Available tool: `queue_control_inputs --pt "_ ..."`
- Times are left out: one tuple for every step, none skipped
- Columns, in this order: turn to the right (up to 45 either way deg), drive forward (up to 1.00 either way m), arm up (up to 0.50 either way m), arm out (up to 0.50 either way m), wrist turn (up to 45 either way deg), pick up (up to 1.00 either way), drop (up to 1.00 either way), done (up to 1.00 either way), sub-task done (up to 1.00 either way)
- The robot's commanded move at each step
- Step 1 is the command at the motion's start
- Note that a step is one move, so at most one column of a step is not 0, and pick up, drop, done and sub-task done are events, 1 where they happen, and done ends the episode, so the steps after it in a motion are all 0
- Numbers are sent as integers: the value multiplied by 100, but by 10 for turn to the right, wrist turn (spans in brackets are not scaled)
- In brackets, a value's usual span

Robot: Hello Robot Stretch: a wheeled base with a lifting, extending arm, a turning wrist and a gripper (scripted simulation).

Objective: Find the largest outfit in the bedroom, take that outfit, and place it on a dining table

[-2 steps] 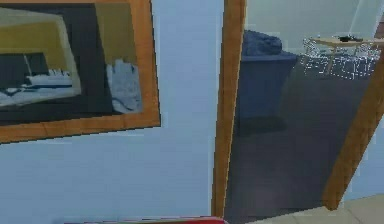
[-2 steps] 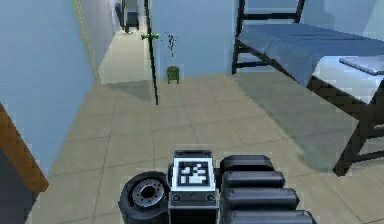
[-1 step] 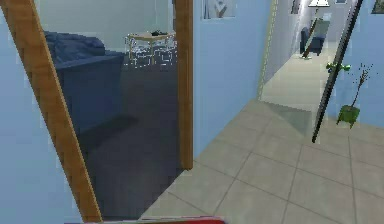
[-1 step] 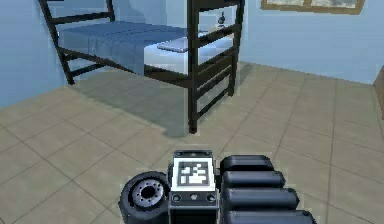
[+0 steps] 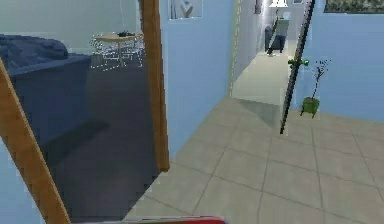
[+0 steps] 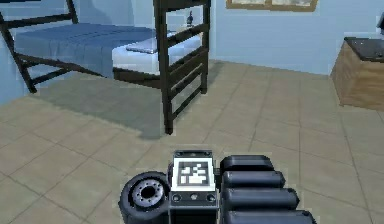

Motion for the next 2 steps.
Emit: queue_control_inputs --pt "0 60 0 0 0 0 0 0 0" --pt "330 0 0 0 0 0 0 0 0"
